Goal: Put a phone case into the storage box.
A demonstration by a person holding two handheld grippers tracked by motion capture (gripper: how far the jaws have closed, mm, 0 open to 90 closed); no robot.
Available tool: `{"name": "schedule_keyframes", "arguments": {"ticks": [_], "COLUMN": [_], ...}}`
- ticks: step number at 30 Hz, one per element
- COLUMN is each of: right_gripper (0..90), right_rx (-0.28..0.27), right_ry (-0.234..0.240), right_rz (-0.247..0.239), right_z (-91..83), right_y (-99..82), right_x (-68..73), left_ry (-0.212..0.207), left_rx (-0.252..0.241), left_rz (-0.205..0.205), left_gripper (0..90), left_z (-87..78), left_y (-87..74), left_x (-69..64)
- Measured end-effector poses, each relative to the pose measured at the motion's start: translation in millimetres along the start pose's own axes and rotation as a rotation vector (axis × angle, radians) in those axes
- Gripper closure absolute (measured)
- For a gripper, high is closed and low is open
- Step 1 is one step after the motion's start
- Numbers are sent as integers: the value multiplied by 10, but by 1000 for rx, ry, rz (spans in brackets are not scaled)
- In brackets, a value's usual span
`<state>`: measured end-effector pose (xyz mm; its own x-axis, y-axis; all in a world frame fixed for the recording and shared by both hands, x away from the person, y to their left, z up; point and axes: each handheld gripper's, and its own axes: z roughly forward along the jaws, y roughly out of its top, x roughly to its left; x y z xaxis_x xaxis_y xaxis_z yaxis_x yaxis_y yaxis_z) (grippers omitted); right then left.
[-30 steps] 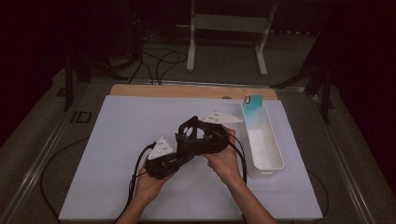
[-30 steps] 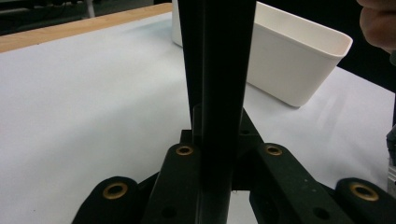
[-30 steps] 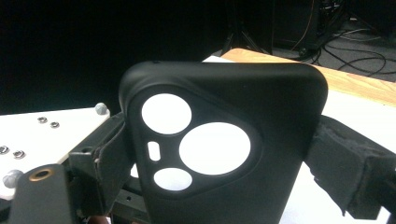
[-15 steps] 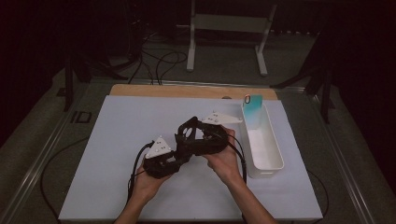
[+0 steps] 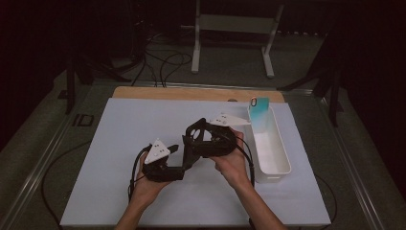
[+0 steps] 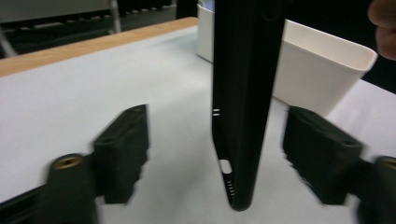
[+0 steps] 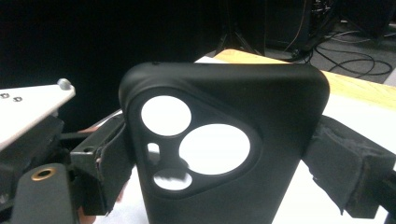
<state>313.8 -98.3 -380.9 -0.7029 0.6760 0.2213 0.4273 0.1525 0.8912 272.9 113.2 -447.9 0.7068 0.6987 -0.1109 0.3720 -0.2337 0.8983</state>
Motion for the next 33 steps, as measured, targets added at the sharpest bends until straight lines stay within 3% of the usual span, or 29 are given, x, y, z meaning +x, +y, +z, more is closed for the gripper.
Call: {"name": "schedule_keyframes", "arguments": {"ticks": [3, 4, 13, 20, 33], "right_gripper": [138, 138, 138, 138, 138], "right_rx": [3, 3, -4, -10, -21], "right_ry": [-3, -7, -19, -33, -60], "right_rz": [1, -1, -4, -3, 3], "right_z": [-5, -6, -19, -48, -120], "right_y": [3, 6, 31, 53, 86], "right_x": [-11, -20, -56, -85, -169], "left_ry": [13, 57, 83, 153, 267], "left_rx": [-10, -26, -45, -66, -76], "left_rz": [-7, 2, 4, 8, -30], "left_gripper": [152, 131, 10, 2, 2], "left_z": [-10, -58, -184, -268, -559], "left_y": [-1, -15, -89, -264, -590], "left_x": [5, 37, 172, 328, 522]}}
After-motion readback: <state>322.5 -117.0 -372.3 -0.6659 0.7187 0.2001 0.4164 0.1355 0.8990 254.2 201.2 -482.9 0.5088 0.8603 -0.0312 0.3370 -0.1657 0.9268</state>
